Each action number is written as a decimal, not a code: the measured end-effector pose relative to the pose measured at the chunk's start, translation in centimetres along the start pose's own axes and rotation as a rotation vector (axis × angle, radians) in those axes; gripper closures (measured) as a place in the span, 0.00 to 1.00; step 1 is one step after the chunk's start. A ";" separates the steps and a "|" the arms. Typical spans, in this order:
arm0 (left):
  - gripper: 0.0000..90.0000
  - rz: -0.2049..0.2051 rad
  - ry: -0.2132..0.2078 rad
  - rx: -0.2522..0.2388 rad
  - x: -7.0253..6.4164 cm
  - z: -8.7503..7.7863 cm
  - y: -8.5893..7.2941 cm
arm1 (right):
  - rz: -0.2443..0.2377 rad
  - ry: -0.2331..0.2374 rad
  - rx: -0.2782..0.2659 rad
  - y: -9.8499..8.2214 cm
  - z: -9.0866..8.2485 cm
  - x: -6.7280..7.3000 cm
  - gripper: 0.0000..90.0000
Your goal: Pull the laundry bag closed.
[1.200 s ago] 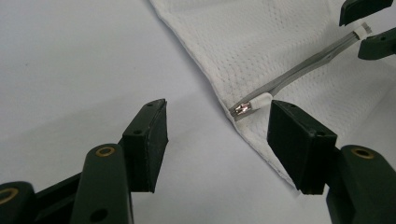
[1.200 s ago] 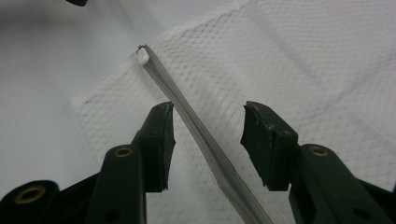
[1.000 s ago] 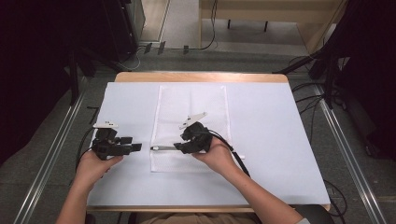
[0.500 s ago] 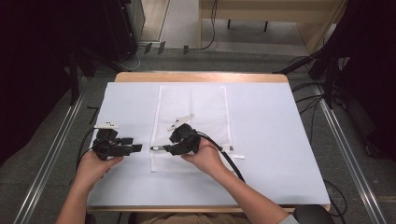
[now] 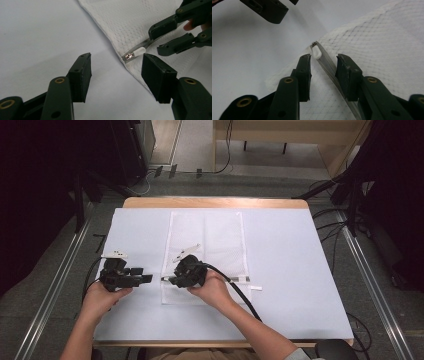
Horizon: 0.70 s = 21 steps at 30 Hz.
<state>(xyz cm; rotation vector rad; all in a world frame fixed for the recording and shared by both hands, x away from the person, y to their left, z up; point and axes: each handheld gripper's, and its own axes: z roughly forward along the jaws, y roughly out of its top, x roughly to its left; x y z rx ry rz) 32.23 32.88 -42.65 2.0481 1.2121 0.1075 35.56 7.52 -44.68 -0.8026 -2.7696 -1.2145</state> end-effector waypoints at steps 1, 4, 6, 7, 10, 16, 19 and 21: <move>0.47 -0.003 -0.002 -0.002 0.0 0.0 0.0 | -0.002 0.000 0.003 0.0 0.2 0.1 0.76; 0.47 -0.011 -0.003 0.001 0.0 0.0 0.0 | -0.018 -0.005 0.015 0.0 0.8 0.3 0.80; 0.46 -0.017 -0.002 0.004 0.1 0.0 0.0 | -0.019 -0.005 0.020 0.0 1.3 0.3 0.82; 0.46 -0.018 -0.004 0.005 0.2 0.0 0.0 | -0.016 0.001 0.023 0.0 1.4 0.3 0.82; 0.46 -0.023 -0.005 0.003 0.2 0.0 0.0 | -0.006 0.022 0.021 0.0 1.8 0.2 0.80; 0.50 -0.009 -0.007 0.003 0.2 0.2 -0.2 | 0.013 0.041 0.025 0.5 2.7 0.0 0.88; 0.50 -0.009 -0.008 0.009 0.3 0.3 -0.3 | 0.017 0.049 0.031 0.7 3.1 0.2 0.91; 0.50 -0.006 -0.012 0.011 0.4 0.3 -0.3 | 0.034 0.057 0.032 1.0 3.4 0.1 0.92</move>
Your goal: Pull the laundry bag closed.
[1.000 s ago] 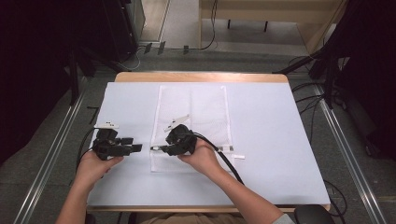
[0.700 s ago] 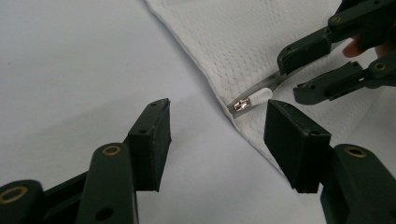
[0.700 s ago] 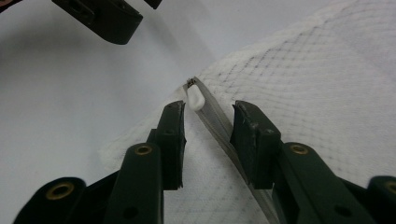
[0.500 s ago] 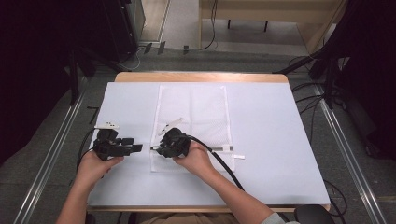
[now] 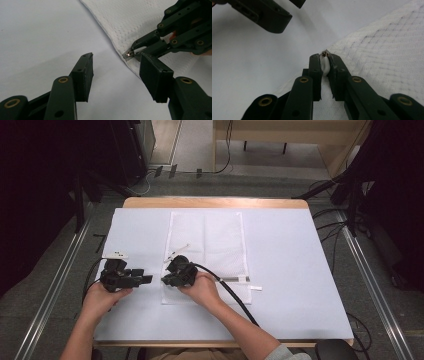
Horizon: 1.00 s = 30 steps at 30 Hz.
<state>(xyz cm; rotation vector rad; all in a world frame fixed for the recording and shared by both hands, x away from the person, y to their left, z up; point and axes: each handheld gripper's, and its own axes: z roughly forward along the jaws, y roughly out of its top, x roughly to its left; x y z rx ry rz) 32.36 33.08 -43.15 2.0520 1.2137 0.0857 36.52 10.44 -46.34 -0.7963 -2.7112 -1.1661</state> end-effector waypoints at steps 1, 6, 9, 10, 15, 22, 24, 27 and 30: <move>0.50 -0.001 0.000 -0.001 0.0 0.0 0.0 | 0.002 0.000 0.001 0.2 0.1 0.0 0.93; 0.51 -0.013 -0.006 0.006 0.0 0.1 0.0 | 0.001 -0.015 0.014 0.6 0.5 0.0 0.96; 0.50 -0.035 -0.018 0.014 0.0 0.3 0.0 | 0.002 -0.010 0.021 0.8 0.2 -0.1 0.97; 0.50 -0.035 -0.018 0.014 0.0 0.3 0.0 | 0.002 -0.010 0.021 0.8 0.2 -0.1 0.97; 0.50 -0.003 -0.033 0.013 -0.4 0.5 0.1 | -0.030 -0.009 0.018 1.2 -0.4 0.1 0.98; 0.50 0.012 -0.068 0.016 -0.9 1.0 0.3 | -0.038 -0.005 -0.023 1.5 -1.7 0.2 0.98; 0.50 0.020 -0.072 0.020 -1.0 1.2 0.3 | -0.041 -0.001 -0.034 1.8 -2.1 0.3 0.98; 0.50 0.025 -0.081 0.027 -1.2 1.5 0.4 | -0.045 0.001 -0.046 2.1 -2.8 0.4 0.98; 0.52 0.024 -0.098 0.037 -1.5 2.0 0.5 | -0.051 0.005 -0.051 2.2 -3.2 0.5 0.98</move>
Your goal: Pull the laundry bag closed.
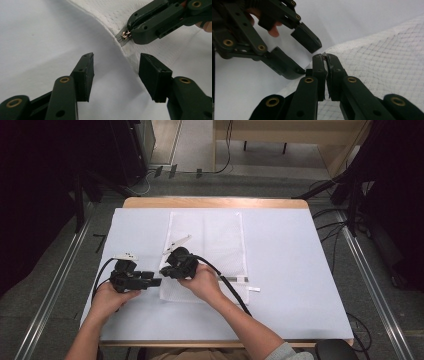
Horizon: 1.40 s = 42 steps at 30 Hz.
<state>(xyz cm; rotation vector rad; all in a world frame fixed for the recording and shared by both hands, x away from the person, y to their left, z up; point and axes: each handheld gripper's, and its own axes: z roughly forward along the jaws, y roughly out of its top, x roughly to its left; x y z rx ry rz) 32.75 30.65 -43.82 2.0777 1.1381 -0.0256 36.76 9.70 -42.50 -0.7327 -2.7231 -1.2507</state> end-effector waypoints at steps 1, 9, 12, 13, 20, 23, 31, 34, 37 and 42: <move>0.52 0.000 0.000 0.000 0.0 0.0 0.0 | -0.004 -0.001 -0.002 0.0 -0.1 0.0 0.98; 0.58 0.003 -0.020 0.042 -0.4 0.9 0.5 | -0.021 0.029 -0.003 0.1 -0.6 0.1 0.98; 0.61 0.002 -0.024 0.048 -0.4 1.0 0.6 | -0.028 0.049 0.001 0.1 -0.5 0.2 0.98; 0.62 0.001 -0.025 0.049 -0.4 1.0 0.6 | -0.023 0.055 0.001 0.1 -0.5 0.2 0.98; 0.74 0.012 -0.040 0.066 -0.1 1.1 0.6 | -0.039 0.076 0.010 0.0 -0.6 0.2 0.98; 0.78 0.020 -0.039 0.070 -0.1 1.1 0.6 | -0.043 0.085 0.014 0.0 -0.5 0.3 0.98; 0.89 0.027 -0.060 0.076 -0.2 1.0 0.7 | -0.052 0.101 0.031 -0.1 -0.4 0.5 0.98; 0.96 0.025 -0.067 0.080 -0.3 1.0 0.7 | -0.051 0.103 0.029 -0.2 -0.3 0.3 0.98; 0.97 0.043 -0.053 0.095 -0.5 1.0 0.9 | -0.046 0.099 0.032 -0.2 -0.3 0.2 0.98; 0.97 0.063 -0.038 0.109 -0.8 1.1 1.1 | -0.020 0.080 0.029 -0.5 -0.1 -0.2 0.98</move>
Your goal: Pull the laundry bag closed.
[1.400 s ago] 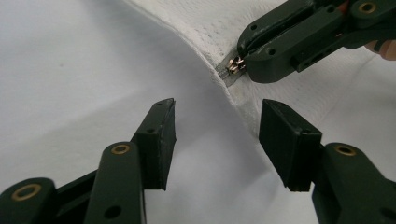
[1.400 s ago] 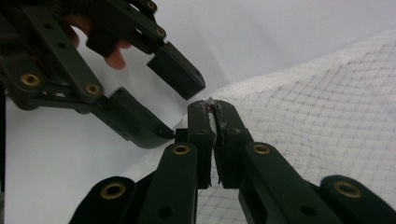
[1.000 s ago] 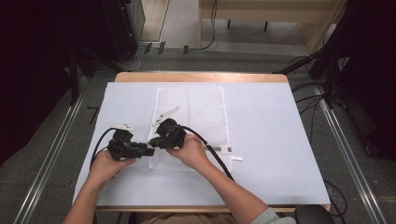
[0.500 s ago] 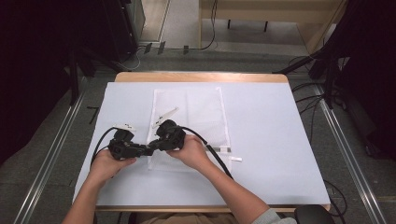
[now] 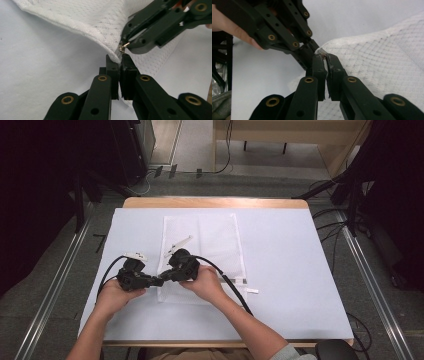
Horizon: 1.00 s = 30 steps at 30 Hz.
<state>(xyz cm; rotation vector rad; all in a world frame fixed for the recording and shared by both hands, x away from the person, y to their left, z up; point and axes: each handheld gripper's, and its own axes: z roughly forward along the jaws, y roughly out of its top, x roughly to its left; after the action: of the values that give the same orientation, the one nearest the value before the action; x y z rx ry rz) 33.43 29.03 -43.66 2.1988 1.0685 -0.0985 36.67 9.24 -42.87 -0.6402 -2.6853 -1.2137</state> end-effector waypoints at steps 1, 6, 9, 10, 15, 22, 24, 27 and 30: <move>0.97 -0.003 0.002 0.005 -0.1 0.0 0.1 | 0.013 -0.001 0.000 -0.2 0.2 -0.2 0.98; 0.98 -0.009 0.013 0.021 -0.1 0.2 0.1 | 0.038 0.000 -0.002 -0.5 0.7 -0.4 0.98; 0.98 -0.018 0.018 0.022 -0.1 0.1 0.1 | 0.038 -0.013 -0.004 -0.6 0.7 -0.4 0.98; 0.98 -0.017 0.019 0.026 -0.1 0.2 0.1 | 0.043 -0.004 -0.004 -0.6 0.8 -0.6 0.98; 0.98 -0.019 0.021 0.028 -0.1 0.1 0.0 | 0.027 -0.020 0.004 -0.8 0.8 -0.6 0.98; 0.98 -0.014 0.013 0.045 -0.1 0.2 -0.1 | 0.027 -0.016 -0.011 -1.3 0.9 -0.5 0.98; 0.98 -0.019 0.014 0.041 -0.1 0.1 -0.1 | 0.025 -0.021 -0.013 -1.4 1.0 -0.4 0.98; 0.98 -0.030 0.009 0.026 -0.1 -0.2 -0.1 | 0.008 -0.029 -0.023 -1.3 0.8 -0.4 0.98; 0.98 -0.037 0.013 0.017 -0.1 -0.3 0.0 | -0.003 -0.042 -0.034 -1.2 0.6 -0.2 0.98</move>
<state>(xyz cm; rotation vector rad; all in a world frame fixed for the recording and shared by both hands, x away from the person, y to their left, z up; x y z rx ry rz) 33.29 29.15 -43.40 2.1980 1.1194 -0.1109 36.41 8.92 -44.18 -0.6738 -2.7060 -1.2626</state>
